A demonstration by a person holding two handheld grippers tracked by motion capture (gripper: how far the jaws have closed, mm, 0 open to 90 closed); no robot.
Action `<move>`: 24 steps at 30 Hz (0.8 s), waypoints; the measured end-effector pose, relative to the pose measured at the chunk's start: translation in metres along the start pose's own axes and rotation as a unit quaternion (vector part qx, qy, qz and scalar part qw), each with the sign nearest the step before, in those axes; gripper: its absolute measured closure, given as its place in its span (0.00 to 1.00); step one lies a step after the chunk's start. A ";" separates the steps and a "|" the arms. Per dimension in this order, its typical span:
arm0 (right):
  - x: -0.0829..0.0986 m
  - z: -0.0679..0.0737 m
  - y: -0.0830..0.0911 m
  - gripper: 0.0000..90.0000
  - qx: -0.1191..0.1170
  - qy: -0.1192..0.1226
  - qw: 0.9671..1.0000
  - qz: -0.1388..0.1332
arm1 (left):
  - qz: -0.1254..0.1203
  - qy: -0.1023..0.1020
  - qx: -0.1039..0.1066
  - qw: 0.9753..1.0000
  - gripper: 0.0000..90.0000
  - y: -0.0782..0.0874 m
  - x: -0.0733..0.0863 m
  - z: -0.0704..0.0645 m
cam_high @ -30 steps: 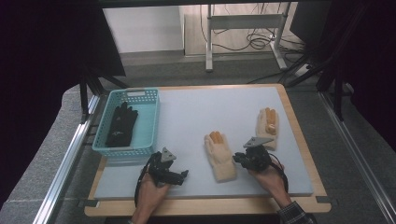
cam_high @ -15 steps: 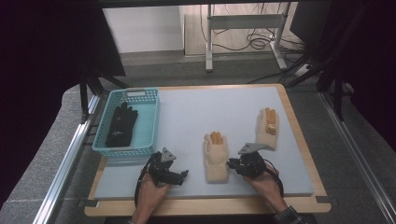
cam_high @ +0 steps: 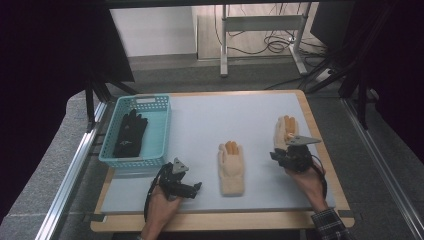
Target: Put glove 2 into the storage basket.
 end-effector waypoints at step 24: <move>0.003 -0.099 -0.020 0.61 0.082 -0.055 0.995 -0.003 | -0.001 0.001 0.000 1.000 0.02 0.000 0.000 0.000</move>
Point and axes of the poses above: each handheld gripper's, and its own axes: y roughly backward along the jaws, x roughly out of its underside, z roughly to its left, the point moved 5 cm from there along -y, roughly forward along the jaws, and after that the axes turned 13 degrees about -x, right-handed, at the moved point
